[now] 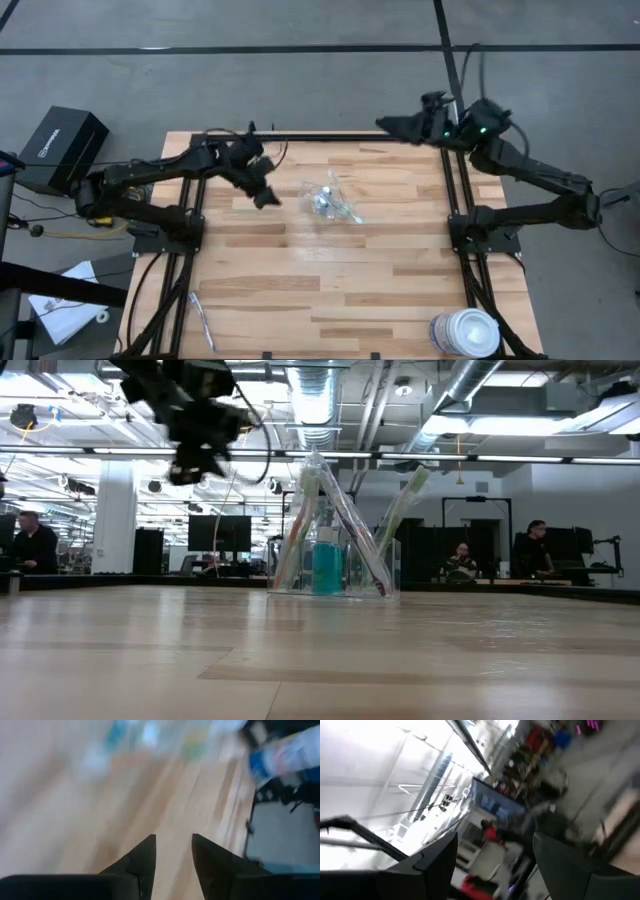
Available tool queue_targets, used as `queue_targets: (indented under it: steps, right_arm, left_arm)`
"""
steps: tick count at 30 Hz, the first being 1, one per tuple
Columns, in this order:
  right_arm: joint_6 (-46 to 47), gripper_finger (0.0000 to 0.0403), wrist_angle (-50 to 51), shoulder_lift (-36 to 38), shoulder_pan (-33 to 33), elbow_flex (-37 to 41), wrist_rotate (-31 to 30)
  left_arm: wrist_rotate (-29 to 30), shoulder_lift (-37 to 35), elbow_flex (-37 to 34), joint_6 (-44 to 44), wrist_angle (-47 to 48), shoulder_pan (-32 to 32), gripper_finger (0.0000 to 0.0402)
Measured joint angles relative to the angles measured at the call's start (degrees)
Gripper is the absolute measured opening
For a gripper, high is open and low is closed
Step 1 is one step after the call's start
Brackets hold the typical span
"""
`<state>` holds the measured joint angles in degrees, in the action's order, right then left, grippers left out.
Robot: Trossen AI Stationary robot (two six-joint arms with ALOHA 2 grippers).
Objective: Pick & Place toothbrushing station
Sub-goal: Put the purple toothbrush into the transparent organizer
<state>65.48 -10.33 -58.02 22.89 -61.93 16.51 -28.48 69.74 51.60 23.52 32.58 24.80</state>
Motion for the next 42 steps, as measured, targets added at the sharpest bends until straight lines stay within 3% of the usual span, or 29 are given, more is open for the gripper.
queue_targets:
  steps: [4, 9, 18, 22, 25, 31, 34, 42]
  right_arm:
    - [-8.55, 0.0249, 0.03, 0.00, 3.08, -3.47, 3.15]
    - [-11.49, 0.0249, 0.04, -0.01, 6.64, -5.18, 13.16]
    - [-12.09, 0.0249, 0.05, -0.48, 10.09, -5.22, 28.45]
    - [-12.06, 0.0249, 0.00, -0.43, 10.54, -5.22, 33.46]
    - [-11.16, 0.0249, 0.17, -0.11, 10.67, -5.22, 34.56]
    - [-9.12, 0.0249, -1.03, 0.70, 9.15, -5.22, 33.87]
    - [-9.07, 0.0249, -1.03, 0.71, 6.64, -5.22, 31.26]
    - [-8.88, 0.0249, -3.87, 0.72, 2.08, -5.22, 27.03]
  left_arm:
    - [1.02, -0.16, 0.08, 7.75, 12.10, -5.90, 0.0112]
    - [6.24, -0.16, 0.08, 20.57, 15.19, -16.66, 0.0127]
    - [25.73, -0.16, 0.08, 65.30, 13.71, -38.48, 0.0204]
    - [33.37, -0.16, 0.08, 84.07, 13.86, -48.68, 0.0217]
    - [35.16, 0.49, 0.15, 92.68, 14.56, -54.81, 0.0216]
    - [33.51, 4.76, 0.15, 102.72, 14.95, -64.28, 0.0206]
    - [30.06, 7.26, 0.15, 103.12, 14.84, -66.28, 0.0205]
    - [30.77, 12.32, 0.13, 102.32, 9.64, -68.37, 0.0205]
